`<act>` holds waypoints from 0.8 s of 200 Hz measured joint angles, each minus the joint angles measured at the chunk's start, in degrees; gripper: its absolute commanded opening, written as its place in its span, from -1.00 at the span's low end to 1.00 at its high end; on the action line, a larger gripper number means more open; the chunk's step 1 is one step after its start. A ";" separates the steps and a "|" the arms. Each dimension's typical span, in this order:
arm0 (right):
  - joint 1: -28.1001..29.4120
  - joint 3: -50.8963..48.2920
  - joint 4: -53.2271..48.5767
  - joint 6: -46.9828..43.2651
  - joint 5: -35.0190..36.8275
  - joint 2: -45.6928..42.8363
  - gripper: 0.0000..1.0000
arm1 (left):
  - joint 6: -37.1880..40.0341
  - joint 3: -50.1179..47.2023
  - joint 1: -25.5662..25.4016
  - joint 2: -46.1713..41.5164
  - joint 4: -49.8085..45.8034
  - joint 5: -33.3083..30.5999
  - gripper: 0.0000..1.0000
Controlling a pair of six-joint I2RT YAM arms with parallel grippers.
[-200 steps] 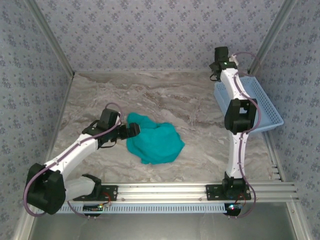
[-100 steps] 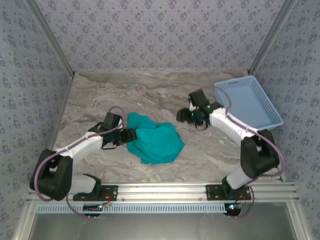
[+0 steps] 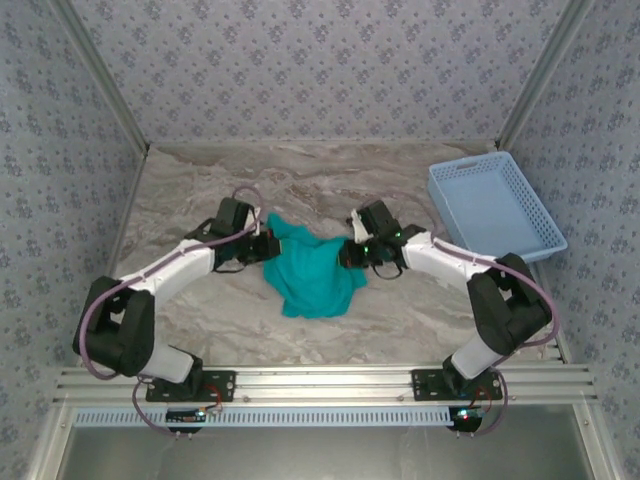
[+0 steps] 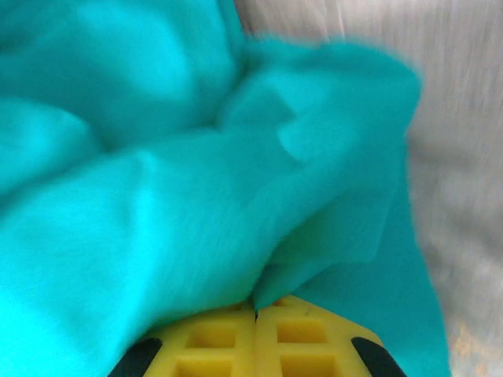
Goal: Fold the inside-out t-shirt
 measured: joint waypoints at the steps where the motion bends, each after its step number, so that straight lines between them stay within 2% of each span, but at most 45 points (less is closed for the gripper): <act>1: -0.07 0.44 -0.17 -0.24 0.13 -0.04 -1.00 | 0.15 0.33 0.11 -0.09 -0.22 -0.09 -1.00; 23: -2.03 13.86 -2.73 -4.09 5.09 -1.70 -1.00 | 3.17 11.06 3.10 -2.58 -5.84 -1.88 -1.00; 39: -3.39 19.58 -2.80 -6.34 8.74 -4.68 -1.00 | 4.87 16.90 4.42 -5.60 -7.50 -4.90 -1.00; 53: -4.11 20.31 -2.95 -7.45 11.74 -8.55 -1.00 | 5.84 18.03 4.57 -9.84 -7.50 -7.23 -1.00; 68: -3.96 17.11 -2.64 -8.00 14.01 -12.85 -1.00 | 5.79 14.53 4.52 -15.45 -6.40 -7.91 -1.00; 74: -3.67 14.53 -2.21 -8.07 14.64 -14.56 -1.00 | 5.60 11.80 4.46 -17.62 -5.55 -7.93 -0.85; 78: -3.39 12.44 -1.92 -8.07 15.10 -15.69 -0.87 | 5.35 9.68 4.46 -18.91 -4.79 -7.85 -0.68; 83: -2.86 9.03 -1.62 -8.00 15.78 -17.18 -0.67 | 5.07 6.69 4.42 -20.20 -3.85 -7.72 -0.42; 90: -2.08 4.44 -1.36 -7.61 16.59 -18.53 -0.42 | 4.39 1.68 4.33 -21.99 -2.62 -7.43 0.10; 96: -1.44 0.42 -1.36 -7.17 17.14 -19.23 -0.32 | 3.56 -3.08 4.35 -23.39 -1.60 -7.19 0.45; 101: -0.98 -2.73 -1.31 -7.02 17.38 -19.47 -0.28 | 2.93 -6.56 4.35 -24.17 -1.22 -7.13 0.63; 116: -0.22 -11.76 -2.73 -4.79 17.79 -18.91 -0.13 | 0.76 -16.72 4.35 -24.90 -1.18 -6.75 0.75; 131: -0.28 -16.61 -6.21 -3.61 18.43 -18.01 0.00 | -0.63 -23.23 4.35 -25.79 -3.67 -6.62 0.91; 143: -0.39 -17.00 -8.41 -3.23 19.12 -17.62 0.09 | -1.60 -25.31 4.35 -27.85 -6.21 -7.30 0.99; 160: -0.85 -14.25 -9.01 -3.93 19.23 -16.70 0.16 | -1.70 -24.72 4.39 -30.88 -7.02 -9.01 0.99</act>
